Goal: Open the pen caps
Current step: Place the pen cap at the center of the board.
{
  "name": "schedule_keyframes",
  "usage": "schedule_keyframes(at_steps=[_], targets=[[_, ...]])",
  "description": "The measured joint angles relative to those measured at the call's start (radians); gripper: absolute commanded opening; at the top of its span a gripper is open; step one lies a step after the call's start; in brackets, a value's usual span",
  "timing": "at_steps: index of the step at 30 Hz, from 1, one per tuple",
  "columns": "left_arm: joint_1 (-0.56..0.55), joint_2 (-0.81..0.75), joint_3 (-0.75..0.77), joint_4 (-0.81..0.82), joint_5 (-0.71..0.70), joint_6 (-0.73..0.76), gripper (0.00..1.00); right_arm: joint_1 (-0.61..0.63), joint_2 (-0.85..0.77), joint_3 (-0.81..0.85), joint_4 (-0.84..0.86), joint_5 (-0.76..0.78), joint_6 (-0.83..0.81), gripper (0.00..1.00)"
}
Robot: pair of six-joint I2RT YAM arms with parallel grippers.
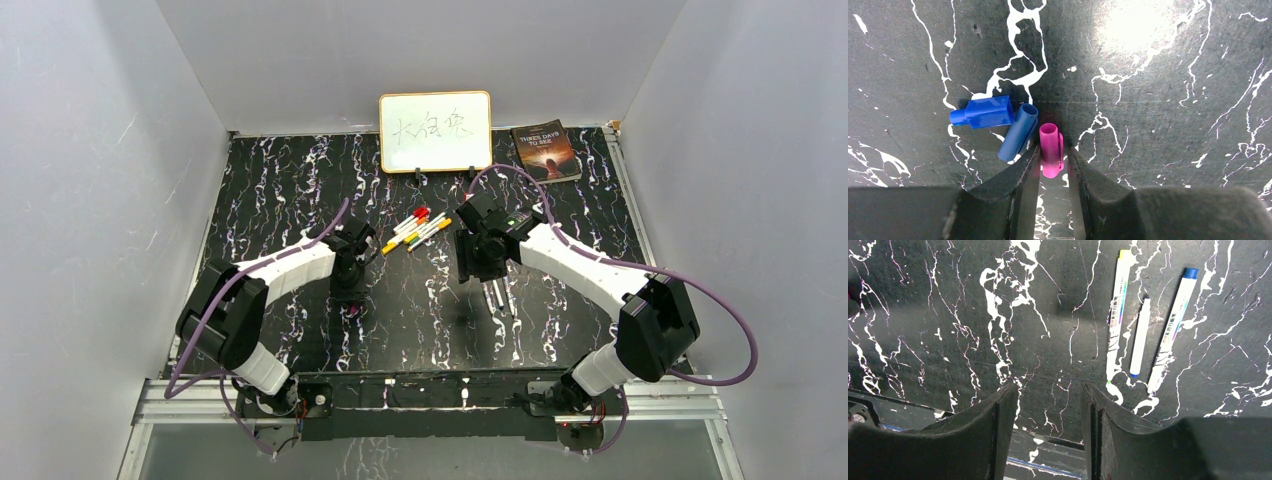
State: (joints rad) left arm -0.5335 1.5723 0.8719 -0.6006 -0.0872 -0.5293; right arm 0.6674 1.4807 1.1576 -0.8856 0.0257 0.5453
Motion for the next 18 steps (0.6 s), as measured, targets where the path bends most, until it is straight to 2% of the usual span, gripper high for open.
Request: schedule_keyframes(at_steps=[6,10,14,16,18], targets=[[0.000,0.000,0.005,-0.010,-0.002,0.002,0.28,0.000,0.000,-0.005,0.004,-0.002,0.004,0.47],[0.001,-0.008,0.039,-0.050,-0.011,0.002,0.37,0.000,0.000,-0.009,0.008,-0.005,0.006,0.50],[0.001,-0.050,0.105,-0.099,-0.019,-0.001,0.49,0.000,0.000,-0.009,0.013,-0.011,0.008,0.59],[0.001,-0.088,0.137,-0.121,-0.020,-0.006,0.55,0.000,0.000,-0.009,0.019,-0.015,0.009,0.68],[0.001,-0.132,0.163,-0.141,-0.018,-0.010,0.61,0.001,0.000,-0.009,0.026,-0.021,0.014,0.73]])
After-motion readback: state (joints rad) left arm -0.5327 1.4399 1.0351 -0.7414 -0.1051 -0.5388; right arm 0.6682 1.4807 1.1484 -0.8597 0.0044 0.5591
